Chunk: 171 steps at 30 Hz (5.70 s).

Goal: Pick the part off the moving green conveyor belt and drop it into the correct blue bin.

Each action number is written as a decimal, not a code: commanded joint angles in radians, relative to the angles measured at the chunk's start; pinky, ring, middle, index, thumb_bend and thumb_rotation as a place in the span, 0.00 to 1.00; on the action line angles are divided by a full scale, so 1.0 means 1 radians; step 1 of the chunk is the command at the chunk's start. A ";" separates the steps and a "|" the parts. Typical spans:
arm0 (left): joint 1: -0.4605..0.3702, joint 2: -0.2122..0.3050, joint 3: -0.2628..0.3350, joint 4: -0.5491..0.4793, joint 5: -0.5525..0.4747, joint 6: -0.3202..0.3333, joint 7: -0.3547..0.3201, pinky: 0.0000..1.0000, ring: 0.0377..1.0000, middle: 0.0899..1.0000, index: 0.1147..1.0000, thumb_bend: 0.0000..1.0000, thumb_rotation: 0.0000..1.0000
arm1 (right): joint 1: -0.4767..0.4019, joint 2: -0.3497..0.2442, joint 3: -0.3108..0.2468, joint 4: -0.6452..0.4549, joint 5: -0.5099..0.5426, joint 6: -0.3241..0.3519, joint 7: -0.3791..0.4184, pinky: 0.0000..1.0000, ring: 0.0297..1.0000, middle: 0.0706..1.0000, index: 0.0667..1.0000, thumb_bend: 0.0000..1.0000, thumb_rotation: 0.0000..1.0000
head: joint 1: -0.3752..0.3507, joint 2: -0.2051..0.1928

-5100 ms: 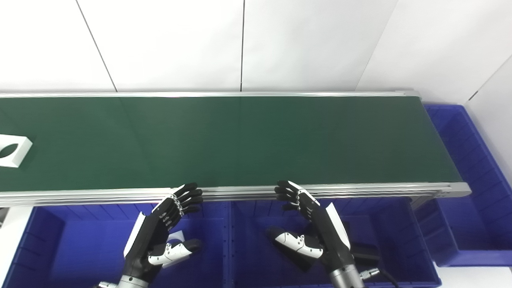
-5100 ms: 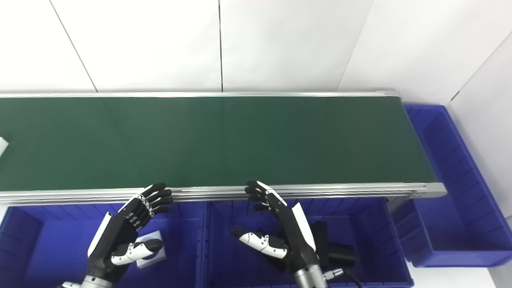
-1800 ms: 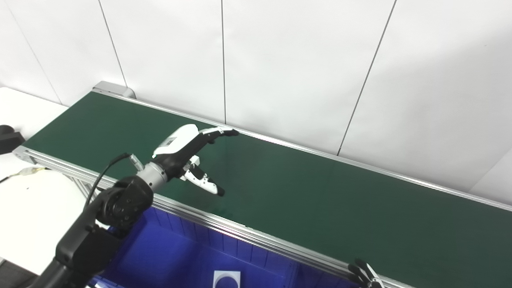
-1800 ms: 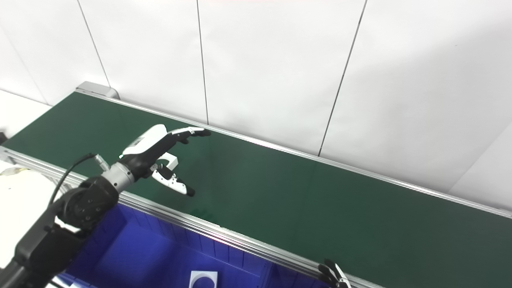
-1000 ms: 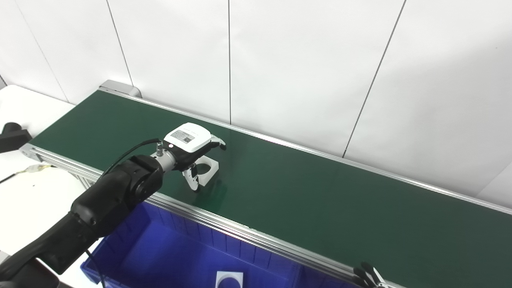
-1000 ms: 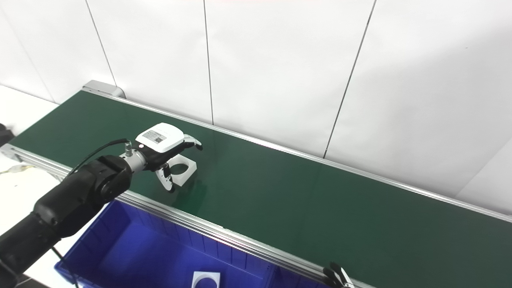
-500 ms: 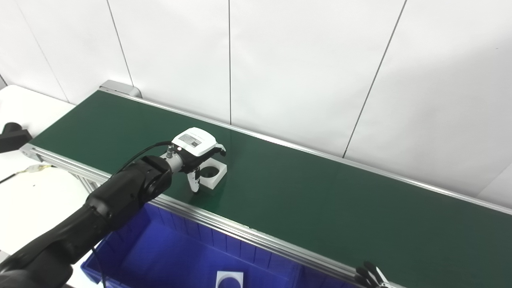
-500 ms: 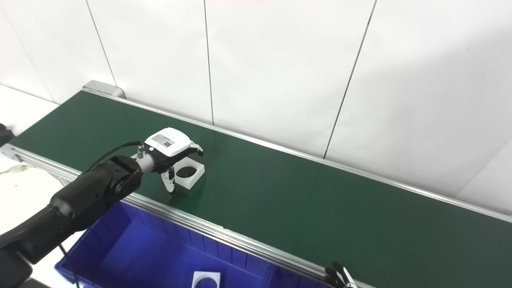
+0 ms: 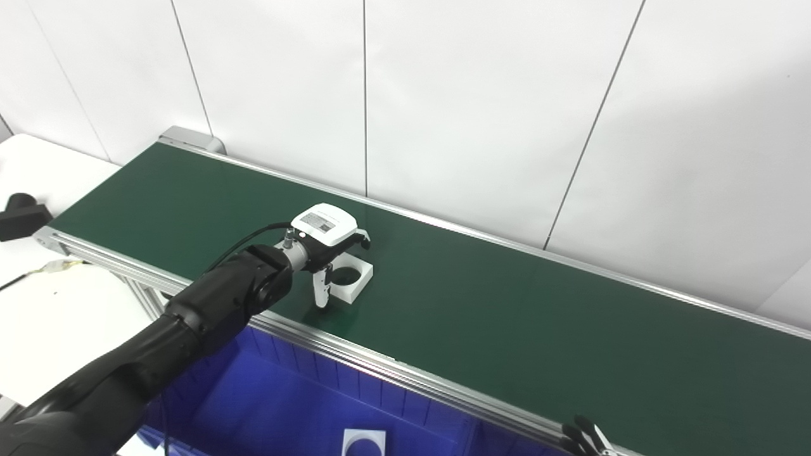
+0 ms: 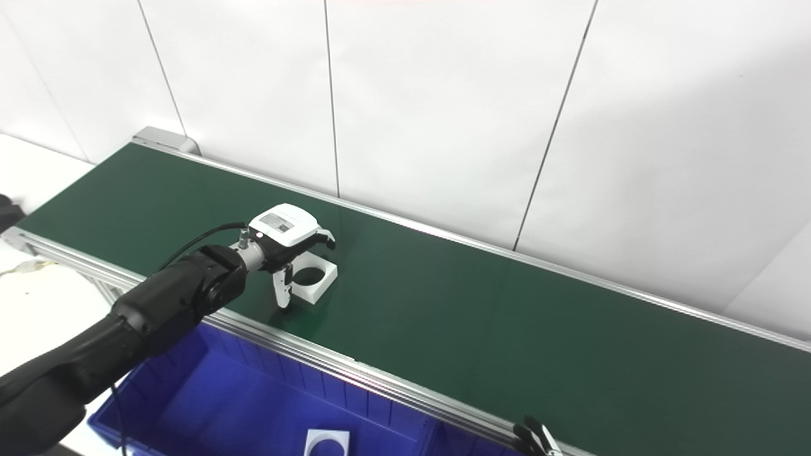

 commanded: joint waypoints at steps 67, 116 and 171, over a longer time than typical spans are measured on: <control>0.502 -0.177 0.259 -1.032 -0.377 0.163 -0.236 0.55 0.49 0.42 0.43 0.52 0.00 | 0.014 -0.021 -0.025 -0.106 0.030 -0.007 0.025 0.72 0.80 0.83 0.88 0.54 0.46 | -0.048 0.143; 0.643 -0.265 0.210 -0.555 -0.140 0.159 -0.017 0.55 0.42 0.42 0.45 0.50 0.00 | 0.013 -0.037 -0.068 -0.281 0.086 0.146 0.085 0.67 0.77 0.80 0.85 0.63 0.50 | -0.039 0.369; 0.672 -0.339 0.237 -1.074 -0.588 0.315 -0.264 0.64 0.72 0.74 0.77 0.86 0.29 | 0.027 -0.023 -0.048 -0.240 0.067 0.112 0.077 0.66 0.76 0.80 0.86 0.64 0.50 | -0.181 0.291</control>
